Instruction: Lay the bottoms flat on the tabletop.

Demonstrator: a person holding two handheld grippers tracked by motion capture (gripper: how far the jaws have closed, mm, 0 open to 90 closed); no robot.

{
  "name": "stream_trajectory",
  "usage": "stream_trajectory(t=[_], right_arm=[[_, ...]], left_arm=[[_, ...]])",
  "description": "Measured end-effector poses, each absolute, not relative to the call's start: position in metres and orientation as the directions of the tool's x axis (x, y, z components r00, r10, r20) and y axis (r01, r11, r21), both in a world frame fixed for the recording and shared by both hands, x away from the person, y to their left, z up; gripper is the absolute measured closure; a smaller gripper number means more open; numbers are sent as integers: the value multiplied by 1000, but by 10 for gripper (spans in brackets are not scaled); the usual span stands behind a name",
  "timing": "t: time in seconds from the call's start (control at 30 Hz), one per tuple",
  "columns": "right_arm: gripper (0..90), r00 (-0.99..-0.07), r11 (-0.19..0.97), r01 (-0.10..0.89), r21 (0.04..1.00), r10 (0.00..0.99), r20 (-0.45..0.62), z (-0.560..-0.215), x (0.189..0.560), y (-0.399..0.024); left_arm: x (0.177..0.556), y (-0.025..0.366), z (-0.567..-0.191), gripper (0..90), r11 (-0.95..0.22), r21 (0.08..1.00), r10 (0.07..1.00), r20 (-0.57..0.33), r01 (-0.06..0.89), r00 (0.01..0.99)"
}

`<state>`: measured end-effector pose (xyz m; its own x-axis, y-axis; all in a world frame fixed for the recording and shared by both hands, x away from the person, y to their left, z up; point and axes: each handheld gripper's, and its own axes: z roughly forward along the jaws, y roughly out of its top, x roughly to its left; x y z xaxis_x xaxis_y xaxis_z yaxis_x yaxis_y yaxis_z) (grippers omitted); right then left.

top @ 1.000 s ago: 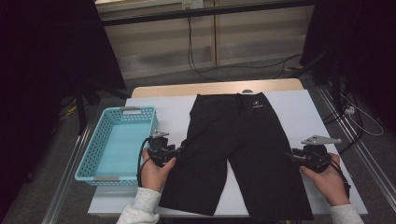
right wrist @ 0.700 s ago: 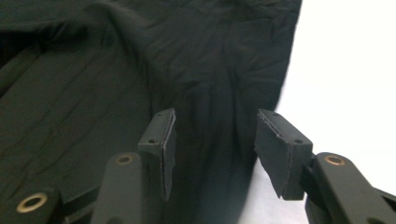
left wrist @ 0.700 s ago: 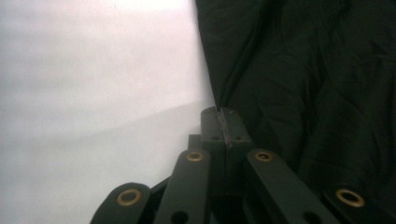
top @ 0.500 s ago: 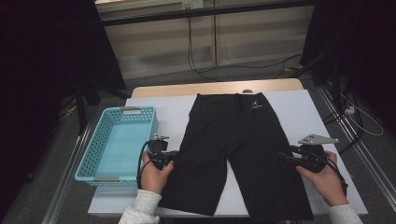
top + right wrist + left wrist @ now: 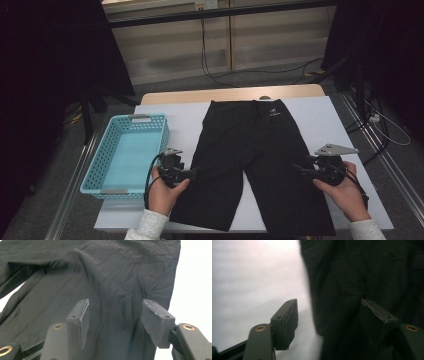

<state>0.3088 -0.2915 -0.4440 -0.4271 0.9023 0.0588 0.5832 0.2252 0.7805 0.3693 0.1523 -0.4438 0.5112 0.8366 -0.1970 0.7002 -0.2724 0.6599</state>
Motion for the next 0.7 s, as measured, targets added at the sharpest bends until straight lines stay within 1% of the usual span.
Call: stream_trajectory(t=[0.03, 0.1, 0.17, 0.27, 0.33, 0.43, 0.53, 0.6, 0.67, 0.7], right_arm=[[394, -427, 224, 582, 782, 902, 60, -444, 309, -290], [386, -434, 228, 580, 782, 899, 59, -442, 308, -287], [419, -457, 238, 567, 789, 888, 61, -440, 306, -278], [453, -533, 279, 540, 794, 844, 66, -438, 303, -251], [505, -582, 311, 528, 791, 810, 70, -439, 300, -227], [516, -664, 368, 497, 786, 745, 71, -441, 297, -186], [541, -697, 378, 496, 782, 711, 98, -444, 297, -152], [545, -717, 409, 493, 768, 691, 92, -449, 298, -134], [577, -724, 423, 508, 750, 681, 106, -455, 299, -123], [573, -732, 453, 506, 734, 676, 87, -460, 299, -116]], left_arm=[[367, 153, -444, 317, -283, 659, 835, -189, 697, 517], [363, 154, -443, 301, -281, 671, 821, -202, 686, 534], [362, 156, -441, 286, -278, 678, 824, -196, 680, 532], [362, 157, -439, 269, -263, 689, 828, -199, 675, 525], [361, 155, -439, 269, -269, 690, 825, -194, 672, 530], [361, 155, -440, 264, -272, 682, 822, -202, 679, 532], [361, 155, -441, 255, -272, 683, 826, -196, 678, 529], [361, 154, -441, 246, -273, 685, 823, -197, 675, 532], [360, 155, -440, 240, -269, 692, 825, -193, 670, 531], [360, 156, -439, 238, -269, 691, 825, -195, 671, 531]])
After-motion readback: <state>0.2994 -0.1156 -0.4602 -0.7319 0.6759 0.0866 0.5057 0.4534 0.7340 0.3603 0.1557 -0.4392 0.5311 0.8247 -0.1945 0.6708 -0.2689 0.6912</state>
